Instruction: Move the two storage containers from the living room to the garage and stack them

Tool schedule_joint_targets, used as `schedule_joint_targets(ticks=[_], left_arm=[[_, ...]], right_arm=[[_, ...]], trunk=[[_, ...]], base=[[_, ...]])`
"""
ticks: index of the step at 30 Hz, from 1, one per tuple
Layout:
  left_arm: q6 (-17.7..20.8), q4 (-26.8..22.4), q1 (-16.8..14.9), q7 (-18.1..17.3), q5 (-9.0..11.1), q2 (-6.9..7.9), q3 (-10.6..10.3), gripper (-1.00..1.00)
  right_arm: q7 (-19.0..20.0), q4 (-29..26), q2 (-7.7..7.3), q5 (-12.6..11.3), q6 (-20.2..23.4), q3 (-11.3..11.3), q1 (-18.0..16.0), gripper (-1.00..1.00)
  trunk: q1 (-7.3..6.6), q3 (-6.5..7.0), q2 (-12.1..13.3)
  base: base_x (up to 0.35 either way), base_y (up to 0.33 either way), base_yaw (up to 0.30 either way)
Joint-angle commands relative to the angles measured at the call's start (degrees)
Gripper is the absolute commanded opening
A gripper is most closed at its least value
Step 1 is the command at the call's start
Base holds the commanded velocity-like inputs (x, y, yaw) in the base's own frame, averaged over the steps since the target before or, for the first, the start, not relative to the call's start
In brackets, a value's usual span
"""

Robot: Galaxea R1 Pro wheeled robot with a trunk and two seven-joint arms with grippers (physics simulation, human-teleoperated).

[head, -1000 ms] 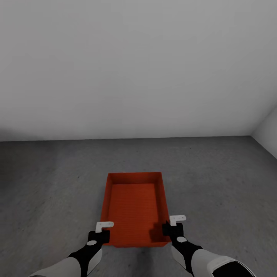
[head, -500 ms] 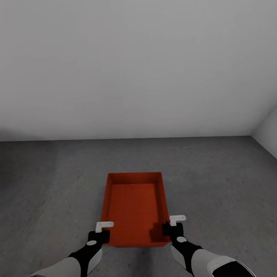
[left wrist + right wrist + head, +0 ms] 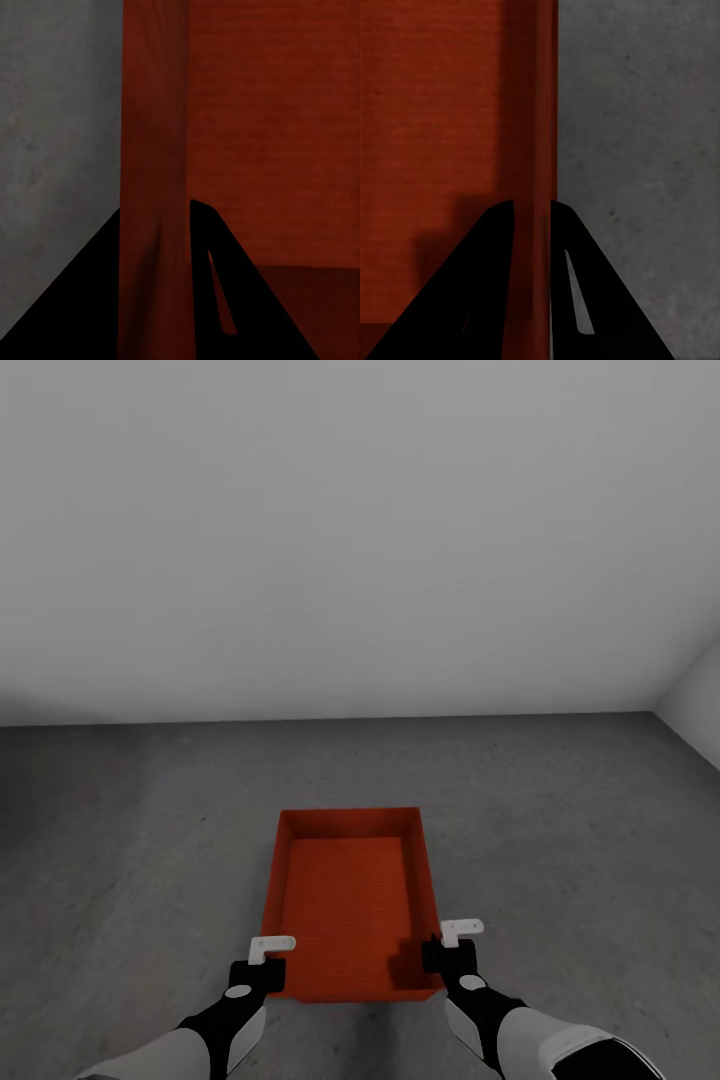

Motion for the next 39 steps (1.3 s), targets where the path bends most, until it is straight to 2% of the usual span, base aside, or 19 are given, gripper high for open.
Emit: schedule_joint_targets(ticks=[1,39], left_arm=[[-0.24,-0.09,-0.05,0.56,0.02,-0.06,0.46,-1.0],[-0.24,-0.01,-0.05,0.57,-0.06,-0.06,0.46,-1.0]], right_arm=[[-0.31,0.17,0.95,-1.4,-0.31,-1.9,-0.05,-1.0],[-0.3,0.17,0.95,-1.4,-0.31,-1.9,-0.04,-1.0]], trunk=[[0.0,-0.04,-0.04],[0.0,-0.04,-0.04]], base=[[0.0,0.0,0.0],[0.0,-0.017,0.0]])
